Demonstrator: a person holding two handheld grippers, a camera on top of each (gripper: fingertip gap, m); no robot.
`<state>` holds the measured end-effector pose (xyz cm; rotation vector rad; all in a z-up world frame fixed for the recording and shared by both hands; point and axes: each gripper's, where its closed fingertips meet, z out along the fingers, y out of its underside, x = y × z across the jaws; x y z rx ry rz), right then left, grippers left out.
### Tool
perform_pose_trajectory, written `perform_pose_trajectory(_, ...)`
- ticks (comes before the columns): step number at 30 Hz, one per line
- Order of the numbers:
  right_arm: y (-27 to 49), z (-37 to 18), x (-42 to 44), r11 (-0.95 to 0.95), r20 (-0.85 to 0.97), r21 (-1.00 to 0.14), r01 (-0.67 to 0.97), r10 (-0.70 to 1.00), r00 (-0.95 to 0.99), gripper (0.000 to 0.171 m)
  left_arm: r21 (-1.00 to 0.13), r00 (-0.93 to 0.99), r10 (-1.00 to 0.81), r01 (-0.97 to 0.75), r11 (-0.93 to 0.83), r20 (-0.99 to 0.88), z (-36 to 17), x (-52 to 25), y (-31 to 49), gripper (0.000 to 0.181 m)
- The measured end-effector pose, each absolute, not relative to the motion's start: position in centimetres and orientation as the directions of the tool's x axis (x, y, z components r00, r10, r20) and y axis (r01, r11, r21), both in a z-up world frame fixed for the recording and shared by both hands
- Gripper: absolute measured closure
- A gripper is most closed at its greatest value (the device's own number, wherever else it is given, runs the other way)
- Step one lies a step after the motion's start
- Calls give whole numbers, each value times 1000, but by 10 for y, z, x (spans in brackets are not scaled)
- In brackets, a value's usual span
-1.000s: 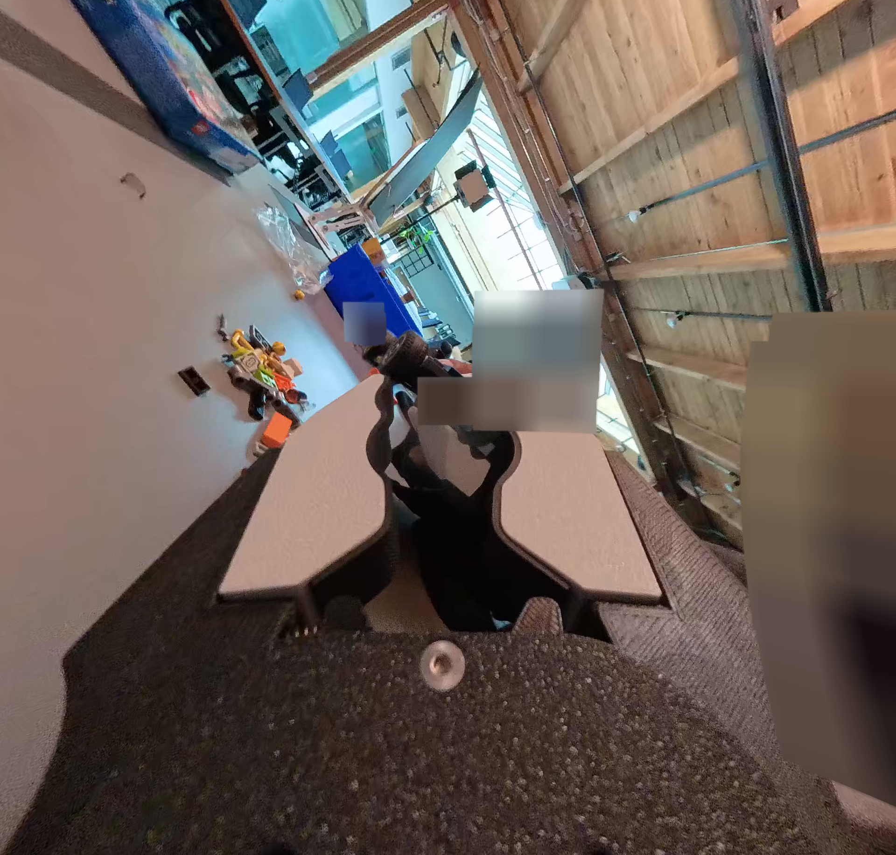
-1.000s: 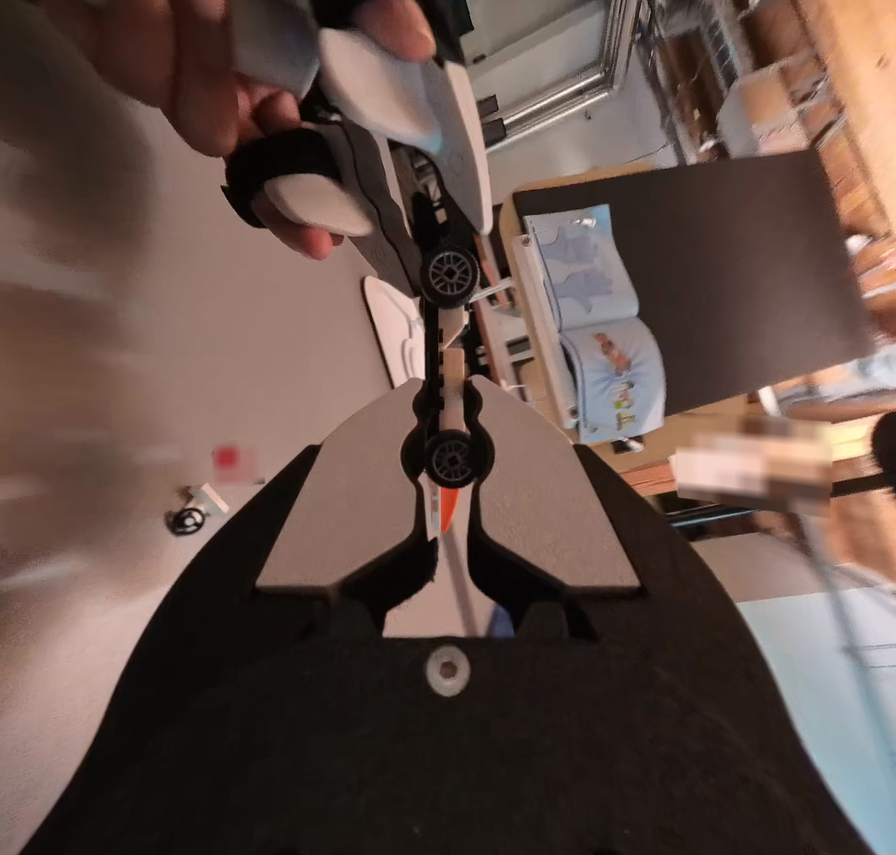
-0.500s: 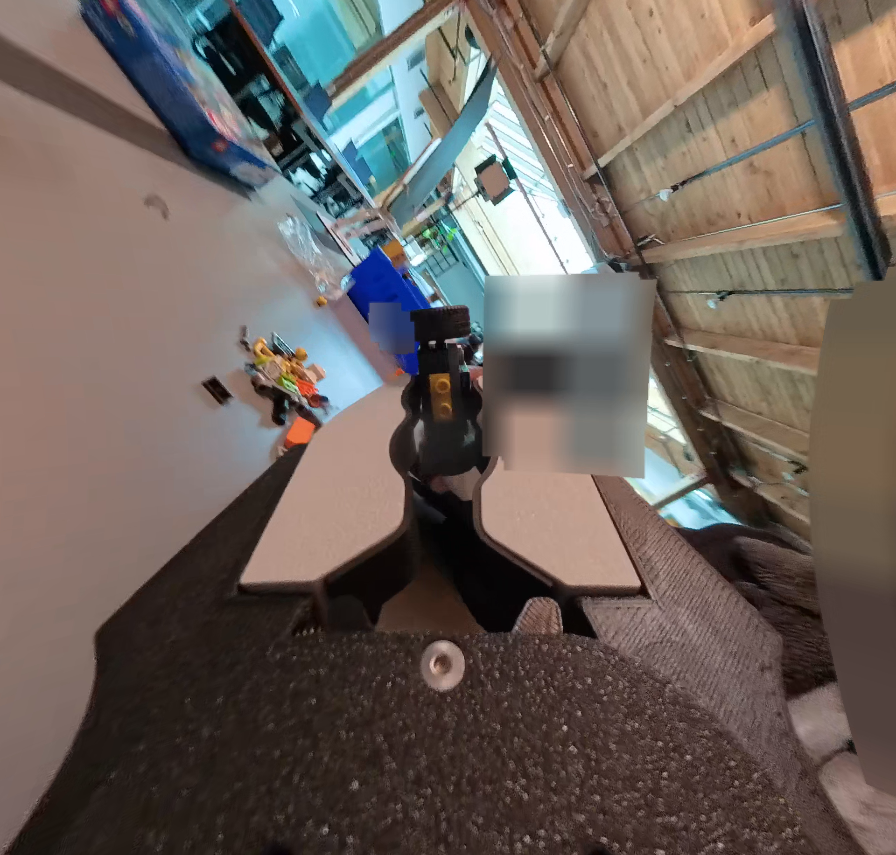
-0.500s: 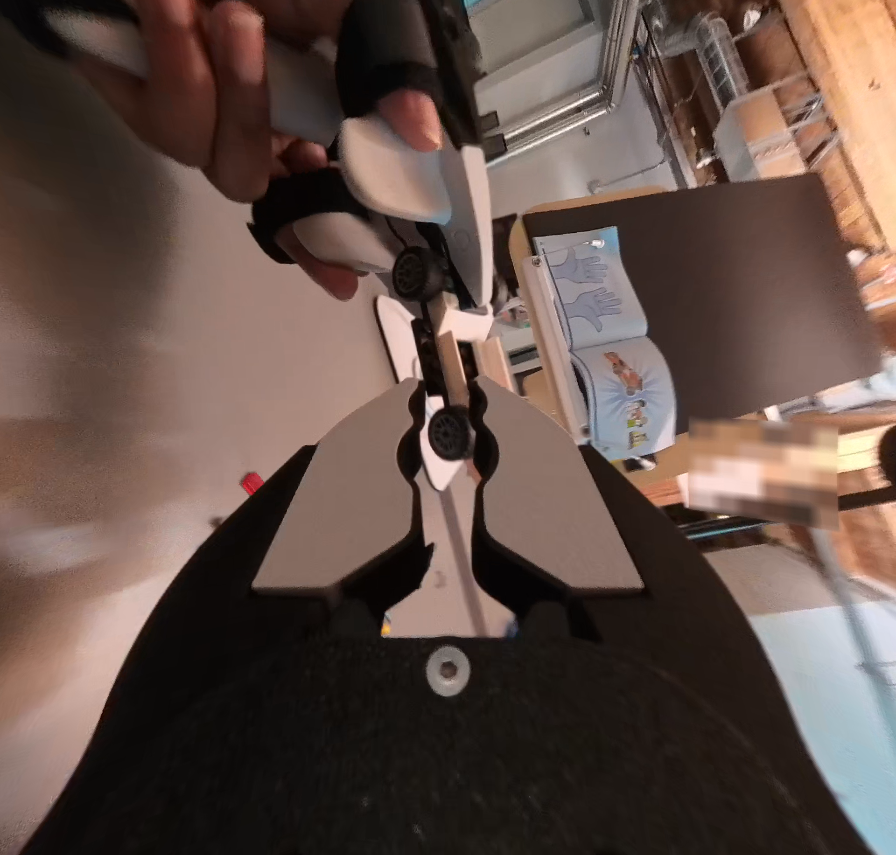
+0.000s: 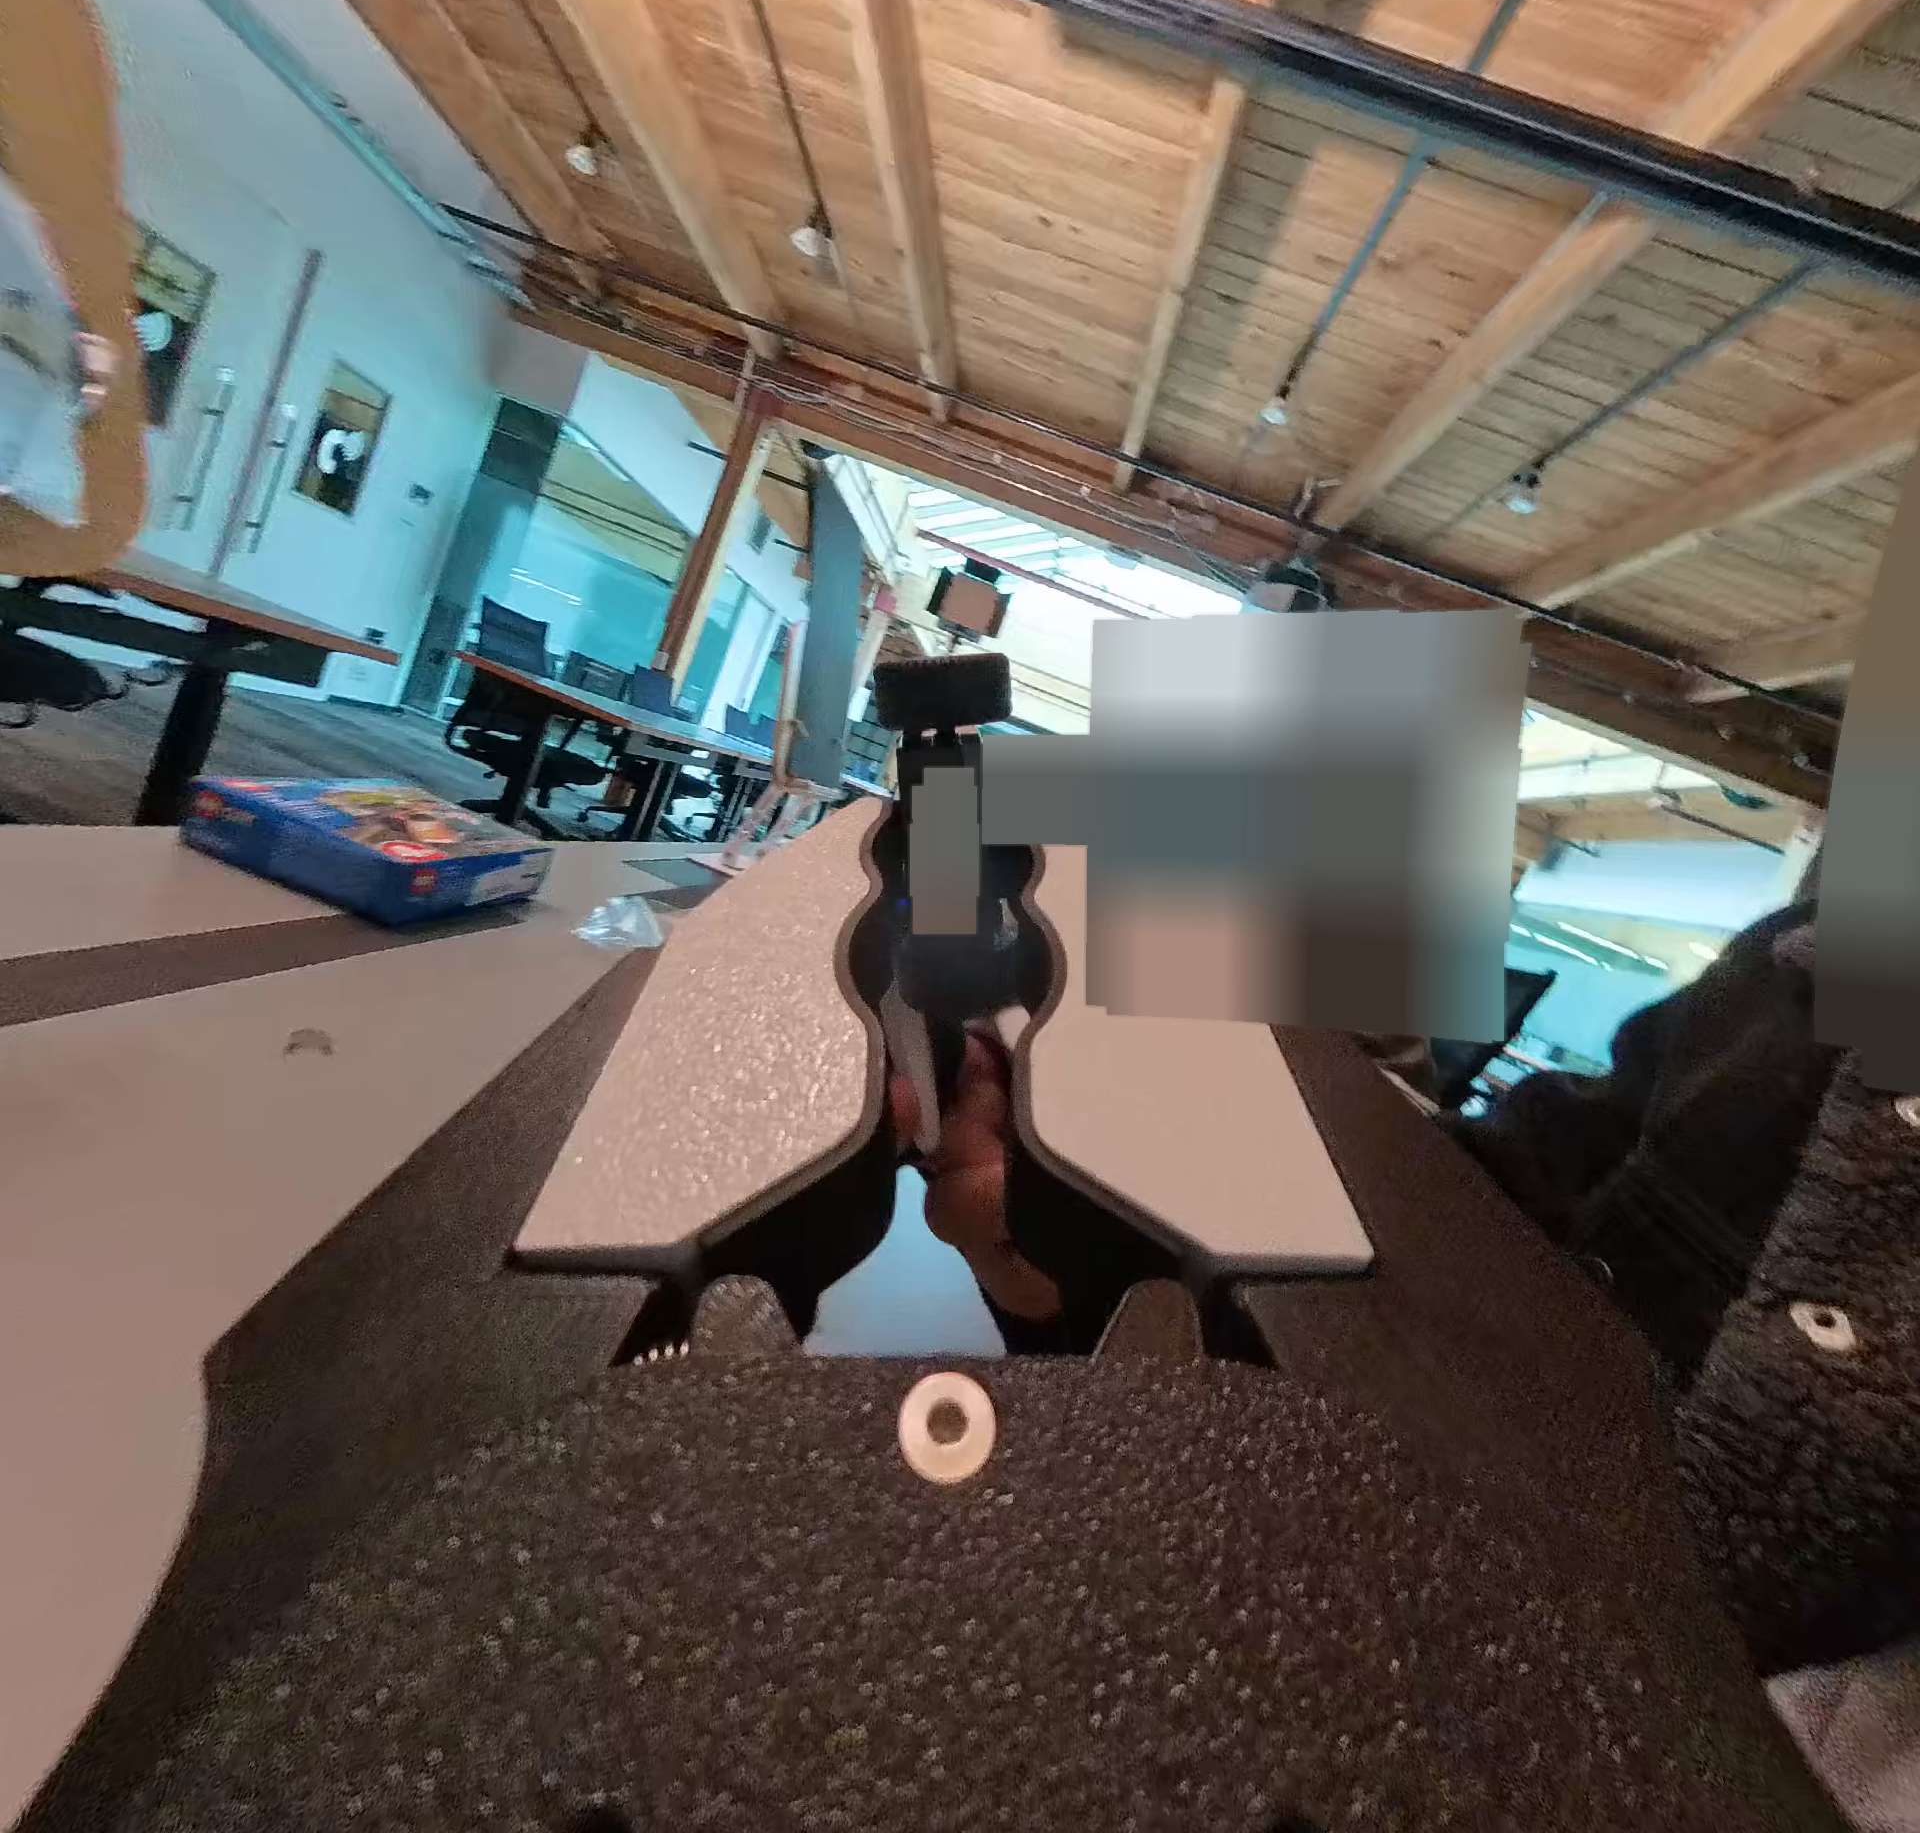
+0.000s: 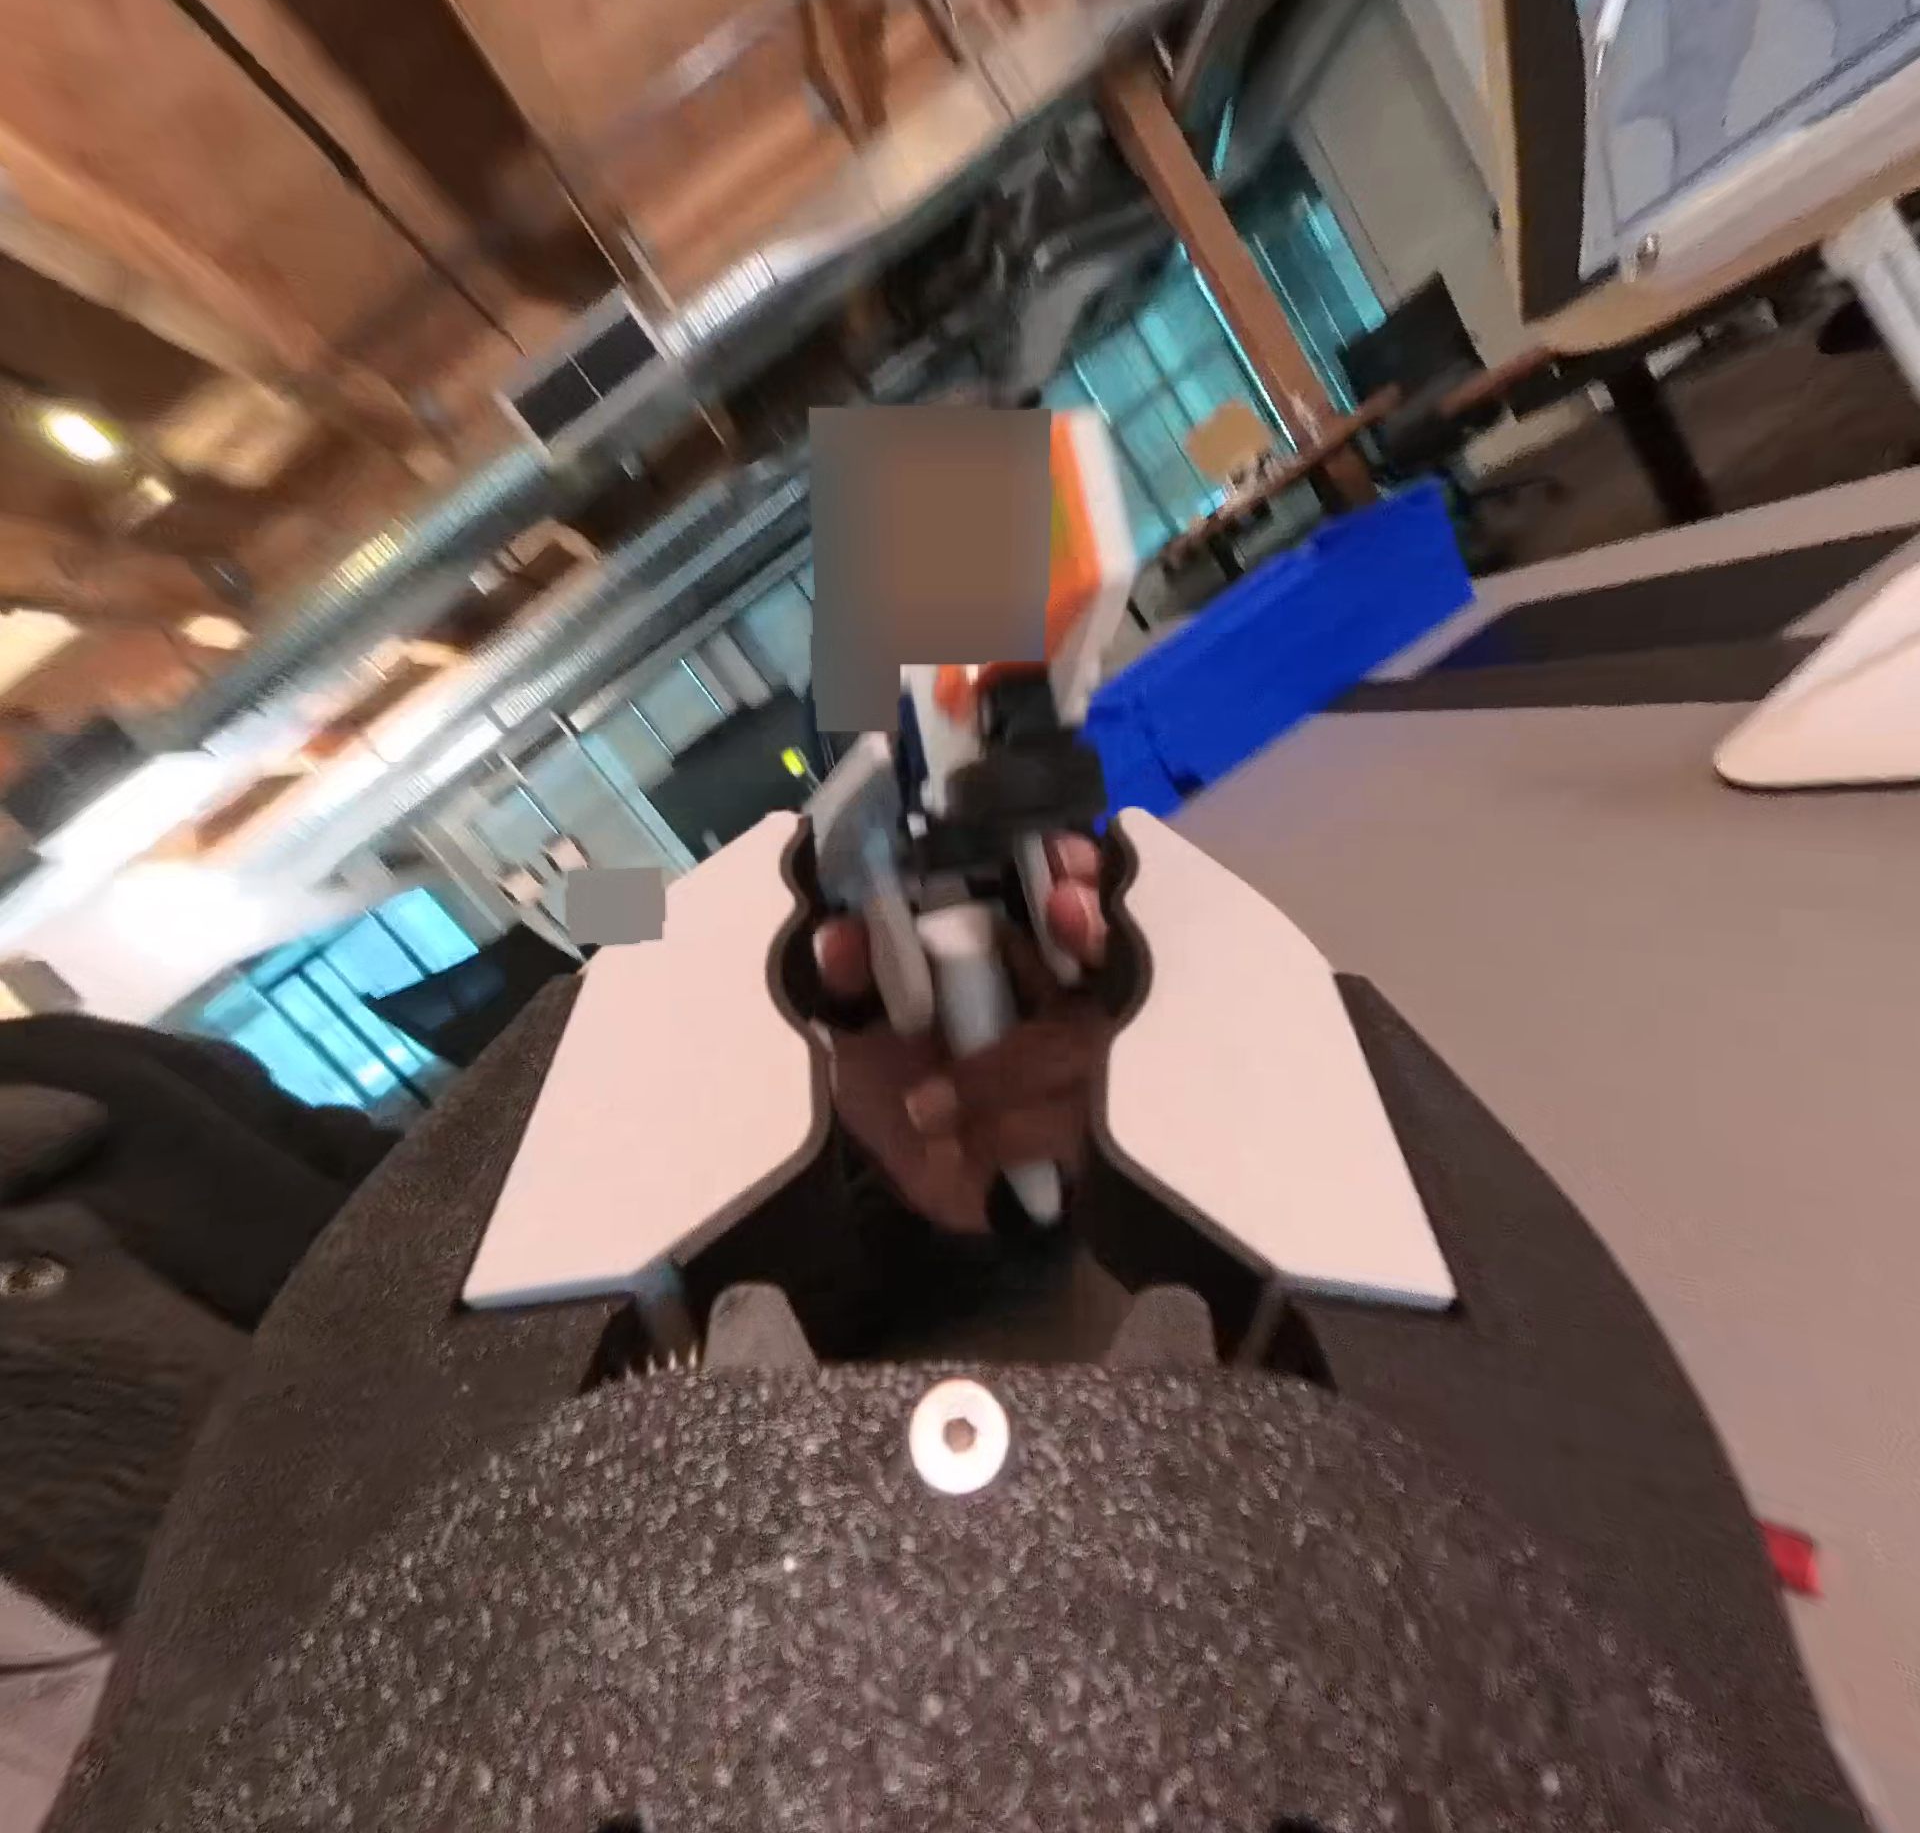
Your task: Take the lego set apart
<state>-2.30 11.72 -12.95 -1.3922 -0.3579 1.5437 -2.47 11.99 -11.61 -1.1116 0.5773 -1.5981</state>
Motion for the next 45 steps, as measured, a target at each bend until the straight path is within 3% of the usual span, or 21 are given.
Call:
perform_pose_trajectory(3, 118, -120, -11, -433, -563, -755, -493, 813, 147, 147, -840, -23, -943, 448, -306, 331, -118, -13, 108, 162)
perform_pose_trajectory(5, 116, -121, -7, -424, -528, -791, -441, 837, 143, 148, -875, -16, -950, 385, -295, 313, -125, -7, 105, 162)
perform_pose_trajectory(7, 119, -130, -2, -387, -455, -874, -292, 864, 217, 149, -923, -40, -954, 242, -299, 298, -141, -5, 103, 159)
perform_pose_trajectory(9, 120, -147, 8, -383, -389, -921, -76, 882, 265, 149, -941, -33, -945, 83, -328, 326, -158, -12, 110, 143)
perform_pose_trajectory(13, 101, -190, 19, -461, -405, -843, 278, 883, 239, 149, -929, 12, -937, -124, -349, 350, -186, -16, 113, 142)
perform_pose_trajectory(17, 76, -225, 9, -458, -437, -747, 482, 884, 163, 149, -879, -57, -952, -405, -252, 300, -230, 3, 77, 149)
perform_pose_trajectory(23, 73, -223, 2, -471, -470, -745, 471, 873, 131, 149, -872, -86, -932, -392, -294, 353, -231, 14, 67, 168)
perform_pose_trajectory(31, 94, -203, 4, -453, -418, -836, 311, 891, 175, 149, -851, -47, -877, -274, -448, 478, -214, 18, 81, 168)
perform_pose_trajectory(34, 106, -192, 12, -311, -245, -906, 287, 938, 244, 134, -823, -23, -842, -225, -522, 540, -209, 14, 91, 168)
perform_pose_trajectory(38, 122, -175, 30, -67, 83, -927, 369, 923, 375, 131, -720, 55, -731, -134, -681, 680, -210, 0, 119, 168)
perform_pose_trajectory(40, 114, -172, 28, 99, 291, -864, 494, 899, 327, 133, -658, 106, -668, -112, -744, 737, -218, -6, 130, 168)
perform_pose_trajectory(42, 110, -187, 23, 237, 482, -716, 657, 848, 220, 133, -601, 145, -611, -107, -792, 778, -228, -9, 136, 168)
perform_pose_trajectory(45, 110, -218, 13, 355, 612, -502, 789, 790, 33, 133, -561, 182, -575, -128, -818, 797, -238, -9, 136, 168)
